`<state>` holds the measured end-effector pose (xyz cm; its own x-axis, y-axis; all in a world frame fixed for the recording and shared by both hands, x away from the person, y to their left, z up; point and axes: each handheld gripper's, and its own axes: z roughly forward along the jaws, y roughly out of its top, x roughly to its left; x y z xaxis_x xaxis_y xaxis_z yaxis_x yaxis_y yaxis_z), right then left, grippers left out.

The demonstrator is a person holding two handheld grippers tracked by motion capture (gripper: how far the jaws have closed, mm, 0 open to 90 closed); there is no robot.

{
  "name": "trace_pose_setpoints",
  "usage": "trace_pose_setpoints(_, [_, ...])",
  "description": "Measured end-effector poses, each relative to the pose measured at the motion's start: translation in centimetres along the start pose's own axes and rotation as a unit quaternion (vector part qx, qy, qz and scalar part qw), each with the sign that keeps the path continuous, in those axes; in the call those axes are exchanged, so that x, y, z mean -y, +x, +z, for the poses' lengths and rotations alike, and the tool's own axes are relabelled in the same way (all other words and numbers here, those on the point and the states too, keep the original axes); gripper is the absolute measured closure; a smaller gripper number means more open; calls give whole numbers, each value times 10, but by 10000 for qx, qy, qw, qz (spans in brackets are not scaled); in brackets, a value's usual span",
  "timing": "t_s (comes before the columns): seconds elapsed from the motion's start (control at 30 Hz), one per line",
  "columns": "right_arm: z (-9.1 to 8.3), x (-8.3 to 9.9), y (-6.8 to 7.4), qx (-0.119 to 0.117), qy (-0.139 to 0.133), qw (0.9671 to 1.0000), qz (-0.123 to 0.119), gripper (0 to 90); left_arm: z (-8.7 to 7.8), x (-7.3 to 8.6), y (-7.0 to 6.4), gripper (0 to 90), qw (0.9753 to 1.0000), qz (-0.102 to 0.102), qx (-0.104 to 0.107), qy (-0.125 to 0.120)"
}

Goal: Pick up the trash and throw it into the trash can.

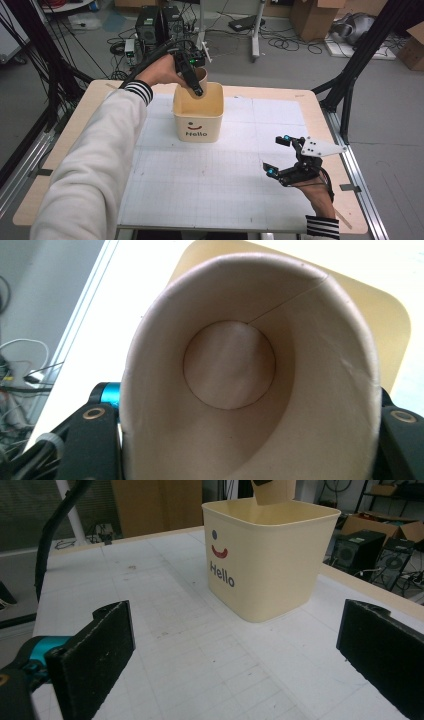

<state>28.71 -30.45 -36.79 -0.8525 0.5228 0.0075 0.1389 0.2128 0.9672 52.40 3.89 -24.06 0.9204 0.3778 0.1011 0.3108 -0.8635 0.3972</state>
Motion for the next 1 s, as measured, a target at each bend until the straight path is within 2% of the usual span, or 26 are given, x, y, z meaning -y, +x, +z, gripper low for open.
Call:
trace_pose_setpoints(0.17, [0, 0, 0, 7, -12, 10000, -12, 9, 2, -2, -2, 343, 10000, 28, 40, 9])
trace_pose_setpoints(0.27, [-1, 0, 0, -2, -13, 10000, -9, 9, 6, -2, -2, 327, 9999, 52, 87, 112])
trace_pose_setpoints(0.33, [-1, 0, 0, -12, -7, 10000, 3, 9, 7, -3, -3, 313, 9999, 54, 47, 72])
trace_pose_setpoints(0.37, [-1, 0, 0, -15, -7, 10000, 6, 9, 6, -3, -2, 286, 9999, 89, 78, 77])
trace_pose_setpoints(0.47, [0, 0, 0, -15, -1, 10000, 6, 9, 7, -4, -5, 123, 9997, 188, 120, 53])
trace_pose_setpoints(0.63, [0, 0, 0, -22, -16, 10000, -13, 9, 6, -5, -6, 17, 9997, 160, 208, -11])
trace_pose_setpoints(0.77, [-1, 0, 0, -20, 1, 10000, 10, 9, 3, -5, -6, 17, 9995, 147, 268, -65])
trace_pose_setpoints(1.0, [-1, -1, 1, -14, -23, 10000, 9, 9, -10, -3, -5, 17, 9997, 68, 208, -144])
